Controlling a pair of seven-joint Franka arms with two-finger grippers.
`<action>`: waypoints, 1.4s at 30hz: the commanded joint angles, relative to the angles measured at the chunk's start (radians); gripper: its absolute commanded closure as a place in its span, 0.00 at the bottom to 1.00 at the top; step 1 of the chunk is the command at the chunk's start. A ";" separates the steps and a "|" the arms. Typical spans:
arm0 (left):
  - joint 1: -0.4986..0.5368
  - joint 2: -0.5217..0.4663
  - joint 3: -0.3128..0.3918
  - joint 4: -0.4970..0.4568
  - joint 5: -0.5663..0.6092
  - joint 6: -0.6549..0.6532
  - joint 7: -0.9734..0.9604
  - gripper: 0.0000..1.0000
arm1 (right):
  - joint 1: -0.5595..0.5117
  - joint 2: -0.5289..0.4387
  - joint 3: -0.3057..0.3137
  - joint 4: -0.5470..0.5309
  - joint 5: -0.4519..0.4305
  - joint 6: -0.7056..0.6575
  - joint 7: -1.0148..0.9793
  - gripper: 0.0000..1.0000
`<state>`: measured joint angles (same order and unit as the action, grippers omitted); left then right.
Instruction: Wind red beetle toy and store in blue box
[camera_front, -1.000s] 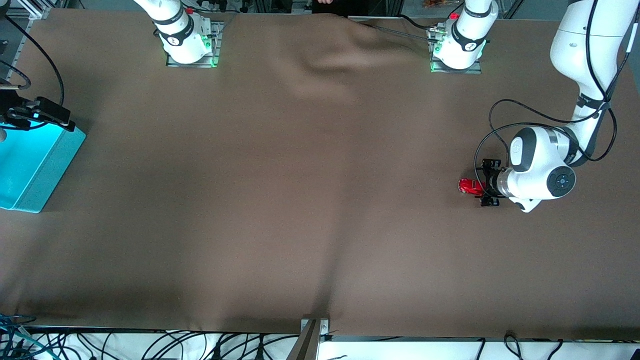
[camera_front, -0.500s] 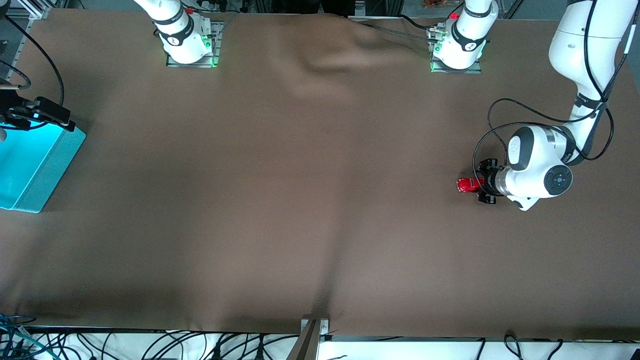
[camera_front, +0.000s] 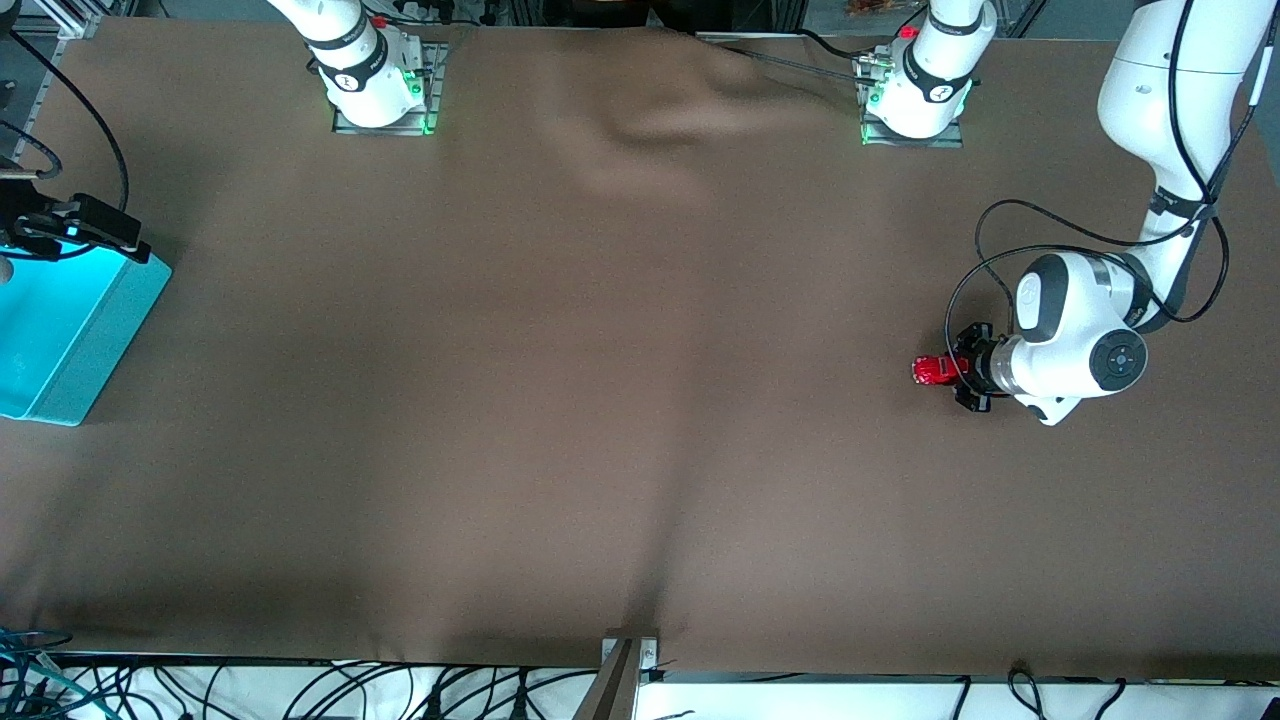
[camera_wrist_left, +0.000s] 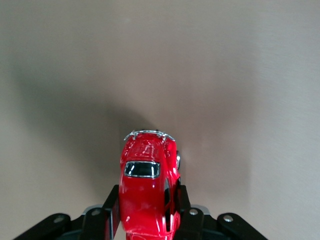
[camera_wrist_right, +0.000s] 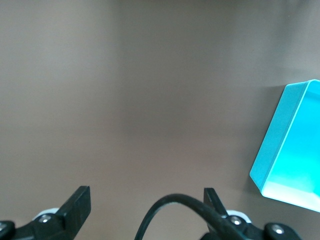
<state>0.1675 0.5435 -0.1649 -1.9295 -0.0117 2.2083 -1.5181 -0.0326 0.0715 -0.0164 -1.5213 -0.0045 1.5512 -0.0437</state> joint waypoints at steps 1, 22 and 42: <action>-0.014 -0.022 -0.047 0.021 0.021 -0.009 -0.019 1.00 | -0.001 0.005 -0.002 0.023 0.018 -0.010 -0.008 0.00; -0.059 0.041 -0.061 0.050 0.021 -0.001 -0.157 1.00 | -0.001 0.005 -0.002 0.023 0.018 -0.010 -0.008 0.00; -0.051 0.064 -0.061 0.052 0.039 0.013 -0.087 1.00 | -0.001 0.005 -0.002 0.023 0.018 -0.010 -0.008 0.00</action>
<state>0.1076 0.5869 -0.2230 -1.8983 -0.0009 2.2214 -1.6303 -0.0326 0.0715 -0.0164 -1.5213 -0.0041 1.5512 -0.0437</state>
